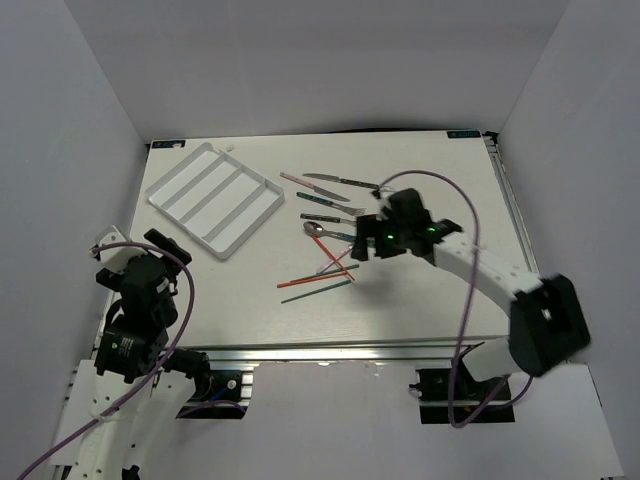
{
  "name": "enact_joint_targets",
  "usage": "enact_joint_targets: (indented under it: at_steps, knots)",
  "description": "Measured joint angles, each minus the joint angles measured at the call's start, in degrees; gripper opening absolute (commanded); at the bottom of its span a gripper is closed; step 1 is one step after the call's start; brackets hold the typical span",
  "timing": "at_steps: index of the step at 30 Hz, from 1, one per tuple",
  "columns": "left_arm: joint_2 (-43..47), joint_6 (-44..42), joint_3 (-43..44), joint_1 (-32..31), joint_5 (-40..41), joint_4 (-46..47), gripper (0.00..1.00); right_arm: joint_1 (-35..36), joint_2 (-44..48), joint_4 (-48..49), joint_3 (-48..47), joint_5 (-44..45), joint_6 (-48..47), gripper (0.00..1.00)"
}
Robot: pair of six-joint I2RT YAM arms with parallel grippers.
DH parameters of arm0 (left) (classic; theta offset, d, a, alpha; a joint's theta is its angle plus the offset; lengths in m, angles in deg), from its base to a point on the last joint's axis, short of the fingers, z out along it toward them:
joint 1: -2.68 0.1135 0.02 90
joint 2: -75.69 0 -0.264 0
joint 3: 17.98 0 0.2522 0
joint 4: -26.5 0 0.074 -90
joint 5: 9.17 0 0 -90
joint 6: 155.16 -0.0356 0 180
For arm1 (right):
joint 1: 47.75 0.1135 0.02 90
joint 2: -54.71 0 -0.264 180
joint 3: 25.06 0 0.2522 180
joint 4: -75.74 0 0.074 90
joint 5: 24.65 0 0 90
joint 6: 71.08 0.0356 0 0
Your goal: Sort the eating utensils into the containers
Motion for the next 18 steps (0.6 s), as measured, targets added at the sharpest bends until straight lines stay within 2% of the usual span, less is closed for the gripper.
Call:
enact_joint_targets:
  at_steps: [4,8,11,18]
  knots:
    - [0.0,0.0,-0.1,0.0,-0.4,0.1,0.98,9.8,-18.6,-3.0,-16.0,7.7,-6.0,0.7]
    - [0.0,-0.1,-0.2,0.0,-0.8,0.3,0.98,15.8,-29.9,-6.3,-27.3,15.0,-9.4,0.52]
    - [0.0,-0.2,-0.2,0.0,-0.8,0.4,0.98,18.2,-35.5,-8.5,-31.8,18.3,-10.8,0.44]
    - [0.0,-0.2,-0.3,-0.1,-0.8,0.4,0.98,19.0,-42.8,-11.3,-37.9,21.2,-13.7,0.39]
